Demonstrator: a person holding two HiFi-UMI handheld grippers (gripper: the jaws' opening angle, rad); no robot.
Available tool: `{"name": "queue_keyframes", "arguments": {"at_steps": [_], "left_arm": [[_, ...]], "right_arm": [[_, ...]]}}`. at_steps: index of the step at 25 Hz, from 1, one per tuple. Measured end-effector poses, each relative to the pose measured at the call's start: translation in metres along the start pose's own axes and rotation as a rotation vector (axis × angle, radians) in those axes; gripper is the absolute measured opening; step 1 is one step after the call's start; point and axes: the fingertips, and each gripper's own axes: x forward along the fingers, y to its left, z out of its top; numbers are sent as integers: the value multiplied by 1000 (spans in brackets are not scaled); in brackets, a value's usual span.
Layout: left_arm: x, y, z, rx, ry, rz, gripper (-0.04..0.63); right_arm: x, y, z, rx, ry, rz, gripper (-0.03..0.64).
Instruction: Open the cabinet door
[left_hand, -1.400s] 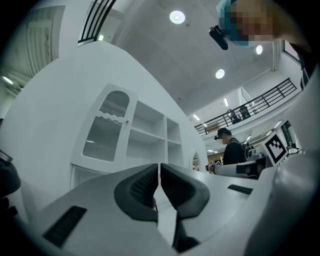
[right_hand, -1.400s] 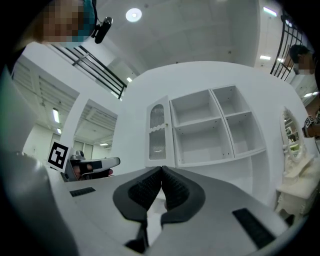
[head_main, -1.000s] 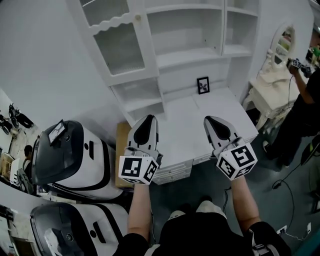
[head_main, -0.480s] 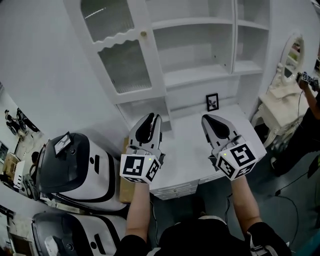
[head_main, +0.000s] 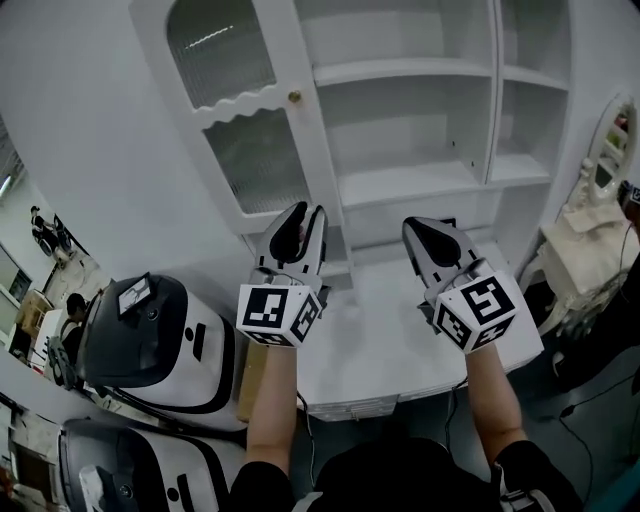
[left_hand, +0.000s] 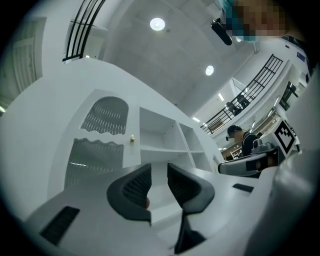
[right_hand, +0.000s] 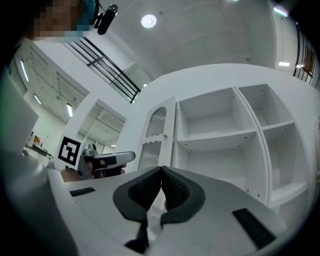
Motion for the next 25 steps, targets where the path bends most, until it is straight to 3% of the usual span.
{"name": "queue_keyframes", "arguments": {"at_steps": [11,25], "left_arm": [[70,22,15,65,-58,85,130],[118,68,36,128,-96,180,164]], "right_arm": [[28,-45,-4,-9,-32,89,17],[53,-67,-3,-10,-45,118,17]]}}
